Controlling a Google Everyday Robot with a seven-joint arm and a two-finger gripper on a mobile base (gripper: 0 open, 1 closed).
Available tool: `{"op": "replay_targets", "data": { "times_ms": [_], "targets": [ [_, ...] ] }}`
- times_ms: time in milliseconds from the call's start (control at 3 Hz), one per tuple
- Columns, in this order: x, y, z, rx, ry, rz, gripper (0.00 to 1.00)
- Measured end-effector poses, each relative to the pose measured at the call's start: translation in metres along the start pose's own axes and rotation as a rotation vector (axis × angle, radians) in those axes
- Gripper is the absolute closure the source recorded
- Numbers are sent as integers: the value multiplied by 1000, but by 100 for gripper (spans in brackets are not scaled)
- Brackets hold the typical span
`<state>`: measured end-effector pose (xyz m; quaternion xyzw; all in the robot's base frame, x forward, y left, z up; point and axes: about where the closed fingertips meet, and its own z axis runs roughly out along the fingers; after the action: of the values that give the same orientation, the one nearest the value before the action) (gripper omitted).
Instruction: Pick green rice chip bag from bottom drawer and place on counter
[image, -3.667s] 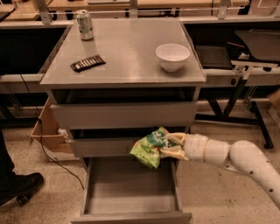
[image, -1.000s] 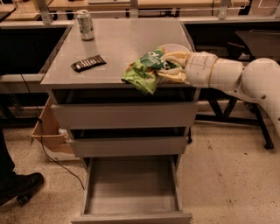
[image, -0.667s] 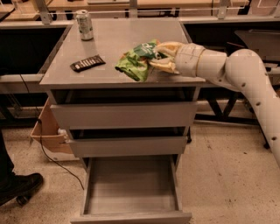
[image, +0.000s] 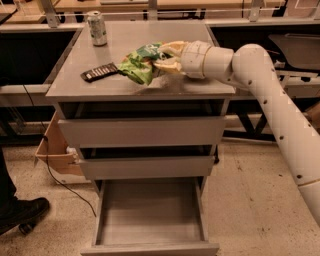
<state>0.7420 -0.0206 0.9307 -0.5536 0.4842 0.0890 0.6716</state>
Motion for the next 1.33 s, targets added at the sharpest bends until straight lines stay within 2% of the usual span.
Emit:
{"op": "replay_targets", "data": {
  "times_ms": [333,667,1000,1333],
  "targets": [
    [3,4,24,-43,31,-31,100],
    [17,13,40,-83,80,-53,100],
    [35,18,48,-101,126,-55,84],
    [42,20,53,-109,144,-60,61]
  ]
}}
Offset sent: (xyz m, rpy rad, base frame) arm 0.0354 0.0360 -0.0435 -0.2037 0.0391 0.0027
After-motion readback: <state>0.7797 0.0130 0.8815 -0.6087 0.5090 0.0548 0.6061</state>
